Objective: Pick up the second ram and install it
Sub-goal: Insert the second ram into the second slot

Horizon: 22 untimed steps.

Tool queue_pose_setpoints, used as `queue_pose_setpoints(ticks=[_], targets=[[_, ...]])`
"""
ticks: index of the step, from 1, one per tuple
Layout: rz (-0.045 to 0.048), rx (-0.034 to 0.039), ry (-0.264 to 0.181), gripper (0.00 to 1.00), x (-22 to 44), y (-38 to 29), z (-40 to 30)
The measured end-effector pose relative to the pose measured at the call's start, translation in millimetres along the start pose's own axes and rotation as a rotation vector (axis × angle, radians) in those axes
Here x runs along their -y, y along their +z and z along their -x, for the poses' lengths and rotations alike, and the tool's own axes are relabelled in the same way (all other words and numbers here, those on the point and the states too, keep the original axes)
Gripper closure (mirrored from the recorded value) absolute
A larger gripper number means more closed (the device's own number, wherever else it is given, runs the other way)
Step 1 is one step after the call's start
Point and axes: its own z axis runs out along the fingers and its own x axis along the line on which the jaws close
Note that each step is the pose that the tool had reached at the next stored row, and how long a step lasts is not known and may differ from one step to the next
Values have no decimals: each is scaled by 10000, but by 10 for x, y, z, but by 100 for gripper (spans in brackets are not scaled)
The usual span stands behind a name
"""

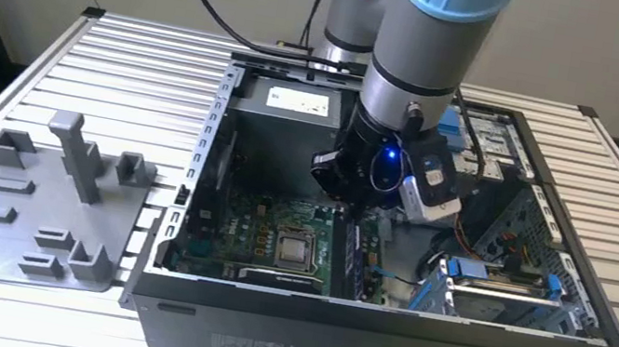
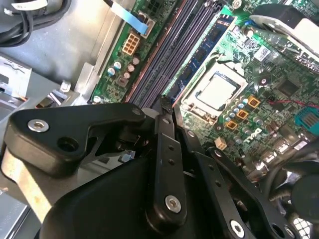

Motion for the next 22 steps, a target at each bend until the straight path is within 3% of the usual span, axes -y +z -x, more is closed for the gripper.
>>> queue_pose_setpoints(ticks=[13,22], targets=[[-11,-41,390,86,18,179,-3],[-16,-128,402,86,29,297,-5]])
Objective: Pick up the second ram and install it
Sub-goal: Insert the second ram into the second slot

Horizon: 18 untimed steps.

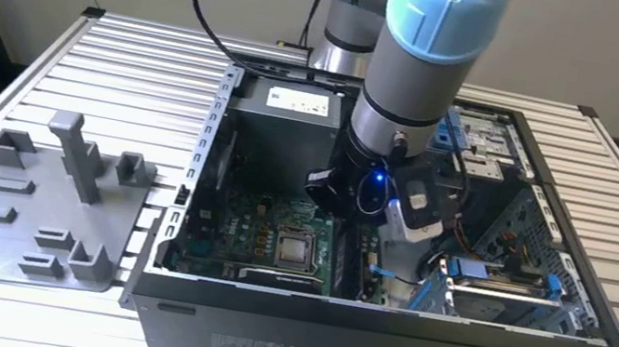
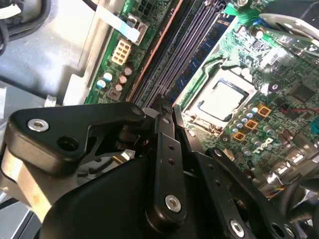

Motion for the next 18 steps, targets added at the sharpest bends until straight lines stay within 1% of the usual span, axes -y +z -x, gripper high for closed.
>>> queue_pose_setpoints(ticks=[2,5,12,15,18], targets=[[-8,-39,16,86,1,13,0],[-26,-117,21,86,4,21,1],[-27,-124,20,86,15,27,20],[-28,-123,20,86,16,27,45],[-29,-124,20,86,16,27,52]])
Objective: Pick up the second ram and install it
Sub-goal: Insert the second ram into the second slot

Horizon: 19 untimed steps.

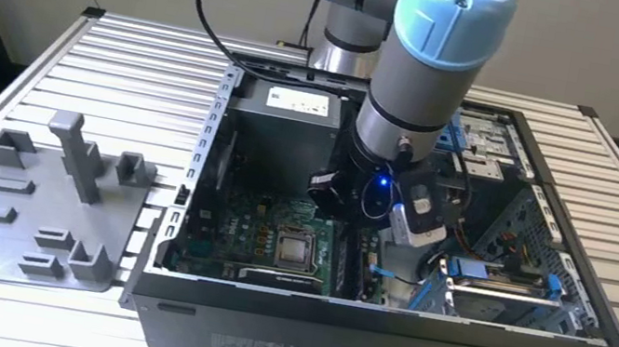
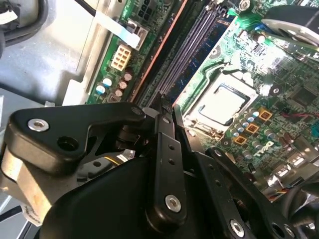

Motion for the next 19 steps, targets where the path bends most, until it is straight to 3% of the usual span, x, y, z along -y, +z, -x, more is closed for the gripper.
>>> queue_pose_setpoints(ticks=[7,19], targets=[[-43,1,-39,86,1,0,1],[-49,-31,-671,86,7,32,12]])
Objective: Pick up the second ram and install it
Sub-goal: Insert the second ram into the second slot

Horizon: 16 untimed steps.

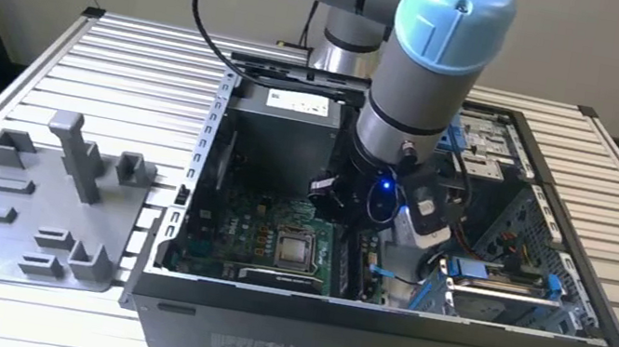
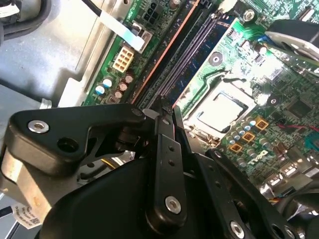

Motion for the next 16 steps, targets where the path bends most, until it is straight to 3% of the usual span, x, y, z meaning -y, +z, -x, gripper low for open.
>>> queue_pose_setpoints(ticks=[13,16], targets=[[1,0,7,86,1,6,1],[3,9,178,86,10,7,1]])
